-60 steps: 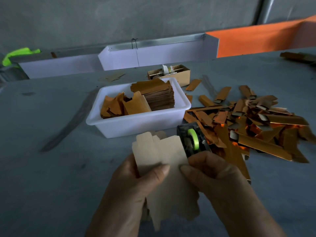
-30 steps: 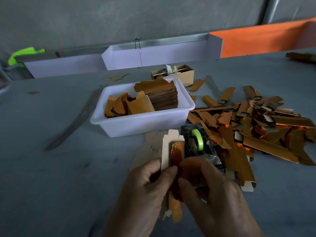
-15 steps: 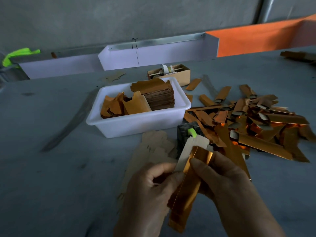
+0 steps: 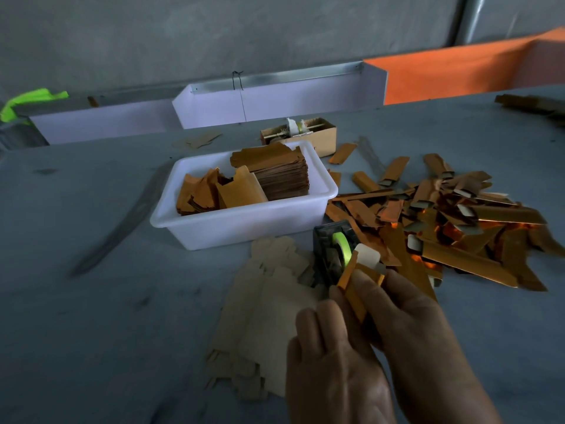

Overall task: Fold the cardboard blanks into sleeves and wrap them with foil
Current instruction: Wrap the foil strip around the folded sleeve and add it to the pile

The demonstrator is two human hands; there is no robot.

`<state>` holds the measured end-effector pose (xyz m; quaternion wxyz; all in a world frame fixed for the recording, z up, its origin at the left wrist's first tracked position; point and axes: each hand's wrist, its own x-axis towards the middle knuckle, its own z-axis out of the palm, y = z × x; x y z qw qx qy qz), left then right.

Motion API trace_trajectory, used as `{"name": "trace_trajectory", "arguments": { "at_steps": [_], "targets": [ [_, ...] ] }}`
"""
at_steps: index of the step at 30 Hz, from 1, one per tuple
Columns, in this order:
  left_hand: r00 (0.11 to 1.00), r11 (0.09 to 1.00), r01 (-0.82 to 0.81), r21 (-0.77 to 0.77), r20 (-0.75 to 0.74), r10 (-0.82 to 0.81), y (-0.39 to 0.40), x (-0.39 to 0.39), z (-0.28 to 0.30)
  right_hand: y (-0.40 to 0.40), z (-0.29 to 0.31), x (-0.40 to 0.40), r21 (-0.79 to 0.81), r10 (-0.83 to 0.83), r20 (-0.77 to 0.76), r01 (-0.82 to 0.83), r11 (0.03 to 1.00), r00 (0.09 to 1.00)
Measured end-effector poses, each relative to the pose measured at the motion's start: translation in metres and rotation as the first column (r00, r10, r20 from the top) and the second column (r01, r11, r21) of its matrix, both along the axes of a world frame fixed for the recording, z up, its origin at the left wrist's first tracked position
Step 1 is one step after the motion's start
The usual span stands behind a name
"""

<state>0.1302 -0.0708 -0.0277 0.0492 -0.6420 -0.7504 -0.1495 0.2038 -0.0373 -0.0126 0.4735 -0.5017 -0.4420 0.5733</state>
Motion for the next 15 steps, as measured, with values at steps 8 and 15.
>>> {"name": "trace_trajectory", "arguments": {
  "at_steps": [8,15],
  "targets": [
    [0.895,0.984,0.124,0.126,0.415,-0.165,-0.012,-0.006,0.005,0.004,0.000,0.005,0.019,0.010,-0.022,-0.009,1.000,1.000],
    [0.270,0.994,0.054,-0.091,0.960,0.073,-0.005,-0.039,0.013,0.000,0.008,0.004,0.029,0.082,-0.110,-0.079,0.996,0.991]
  ]
}}
